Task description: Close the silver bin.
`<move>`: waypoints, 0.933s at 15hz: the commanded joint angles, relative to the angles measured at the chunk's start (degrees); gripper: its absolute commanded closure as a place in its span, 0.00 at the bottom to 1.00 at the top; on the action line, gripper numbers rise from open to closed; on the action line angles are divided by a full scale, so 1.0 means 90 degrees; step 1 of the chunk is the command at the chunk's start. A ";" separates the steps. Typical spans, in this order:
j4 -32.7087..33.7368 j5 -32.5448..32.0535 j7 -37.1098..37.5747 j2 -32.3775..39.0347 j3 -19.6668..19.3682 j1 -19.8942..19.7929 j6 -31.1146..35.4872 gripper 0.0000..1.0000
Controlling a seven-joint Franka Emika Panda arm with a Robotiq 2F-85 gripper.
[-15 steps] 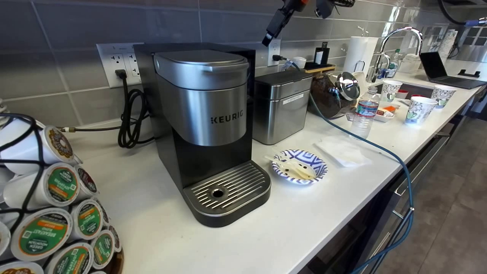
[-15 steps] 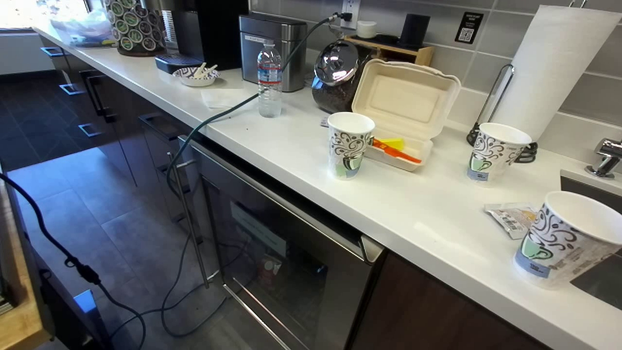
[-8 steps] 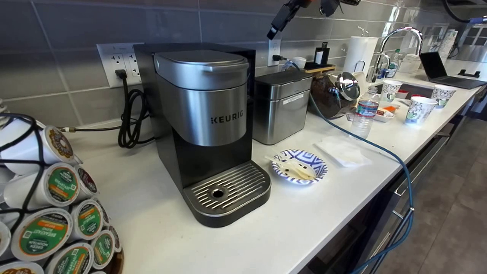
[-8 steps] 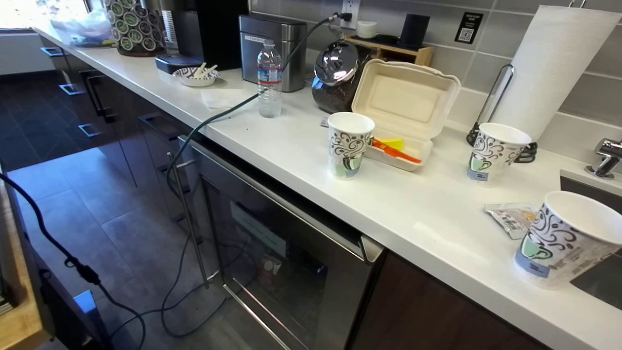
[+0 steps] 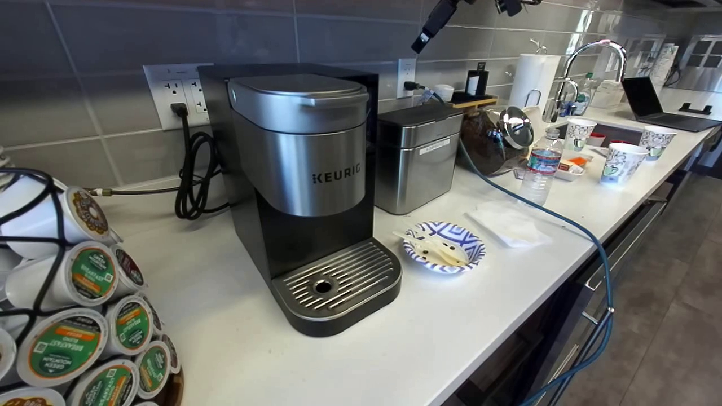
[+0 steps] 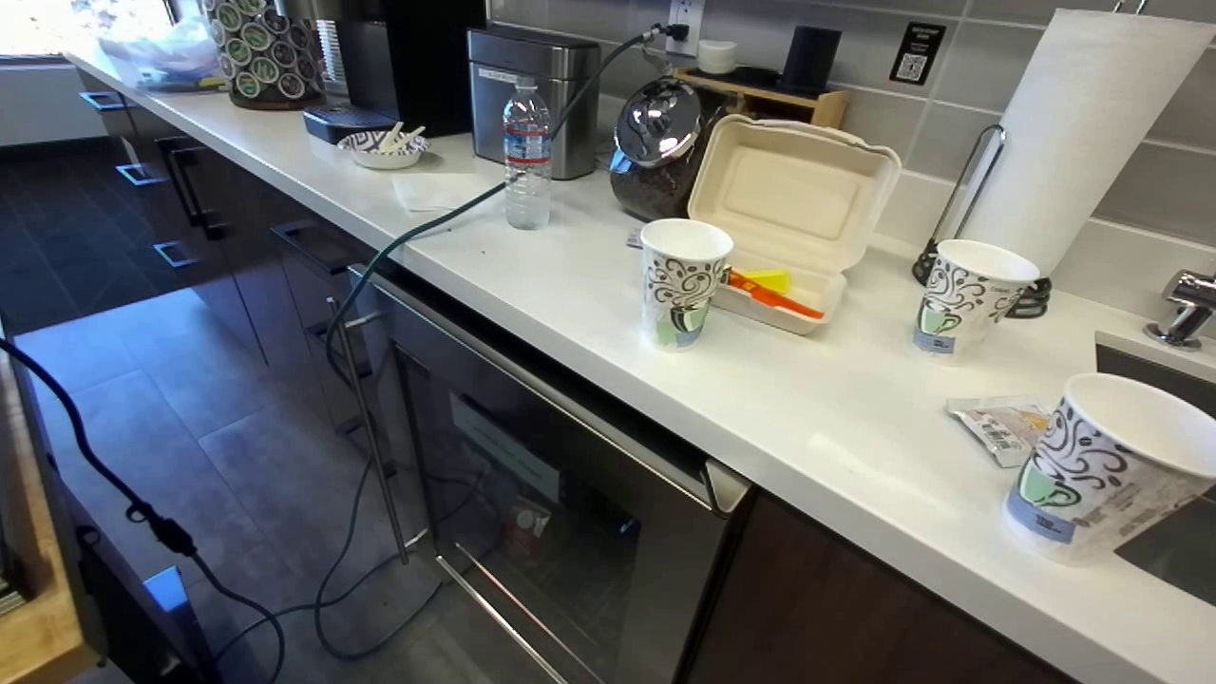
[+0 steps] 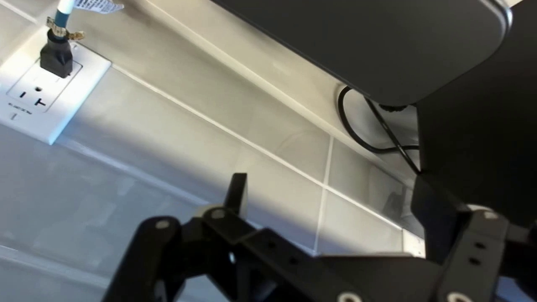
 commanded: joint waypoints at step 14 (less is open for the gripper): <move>-0.5055 -0.0119 0.0440 -0.3693 0.0020 -0.0641 0.0237 0.00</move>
